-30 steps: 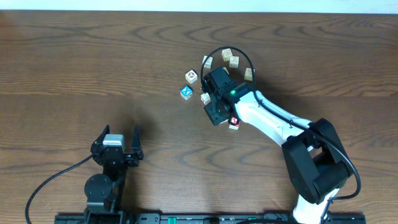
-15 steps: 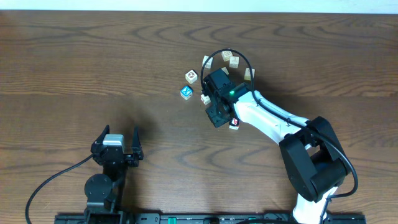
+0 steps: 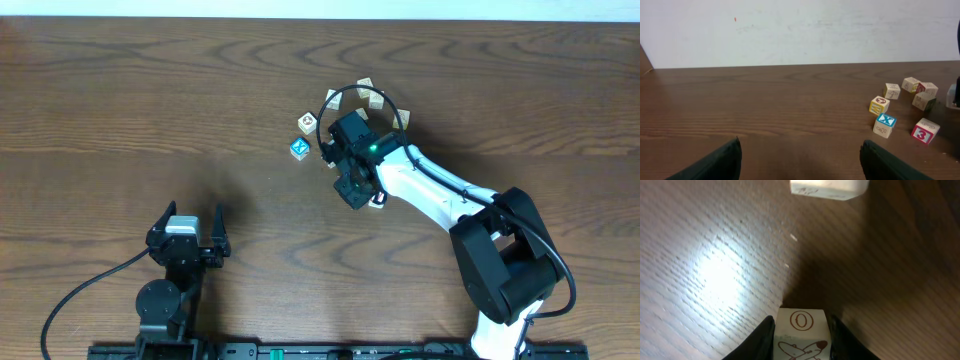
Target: Lift 3 blocks
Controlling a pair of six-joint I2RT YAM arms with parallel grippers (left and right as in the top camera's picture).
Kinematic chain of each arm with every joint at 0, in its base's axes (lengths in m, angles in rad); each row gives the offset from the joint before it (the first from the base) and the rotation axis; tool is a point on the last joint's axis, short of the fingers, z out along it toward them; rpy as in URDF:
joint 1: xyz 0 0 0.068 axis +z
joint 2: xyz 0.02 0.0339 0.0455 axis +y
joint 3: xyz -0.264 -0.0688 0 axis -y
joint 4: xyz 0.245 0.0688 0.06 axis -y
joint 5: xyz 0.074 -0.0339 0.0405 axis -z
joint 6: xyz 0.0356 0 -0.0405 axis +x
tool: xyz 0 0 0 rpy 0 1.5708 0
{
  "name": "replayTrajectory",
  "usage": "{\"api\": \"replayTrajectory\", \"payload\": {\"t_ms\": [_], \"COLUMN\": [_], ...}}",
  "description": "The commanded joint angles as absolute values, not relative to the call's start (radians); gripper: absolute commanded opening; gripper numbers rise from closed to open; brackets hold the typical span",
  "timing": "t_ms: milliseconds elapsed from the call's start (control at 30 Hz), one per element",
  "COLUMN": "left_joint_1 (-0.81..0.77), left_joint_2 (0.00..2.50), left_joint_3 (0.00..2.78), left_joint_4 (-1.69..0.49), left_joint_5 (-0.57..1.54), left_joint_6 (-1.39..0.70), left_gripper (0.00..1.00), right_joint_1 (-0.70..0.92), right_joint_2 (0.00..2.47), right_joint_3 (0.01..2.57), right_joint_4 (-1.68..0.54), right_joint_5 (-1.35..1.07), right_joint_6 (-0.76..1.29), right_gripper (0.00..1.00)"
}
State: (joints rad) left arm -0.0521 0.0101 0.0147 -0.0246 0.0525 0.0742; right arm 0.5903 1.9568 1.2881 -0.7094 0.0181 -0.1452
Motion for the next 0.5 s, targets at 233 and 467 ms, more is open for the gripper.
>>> {"api": "replayTrajectory", "payload": {"t_ms": [233,467], "left_joint_1": [-0.047,-0.047], "left_joint_2": [0.004,0.004], "left_joint_3": [0.004,0.004], "left_joint_4": [-0.07,-0.07], "left_joint_5": [0.043,0.043], "left_joint_6": [0.062,0.062], "left_gripper": [0.76,0.76], "right_joint_1": [0.579,0.579], "right_joint_2": [1.967,1.967], "right_joint_3": [1.293,1.293], "right_joint_4": [-0.752,-0.751], "right_joint_5": [0.036,0.036], "right_joint_6": [-0.332,-0.349], "right_gripper": [0.38,0.49]}}
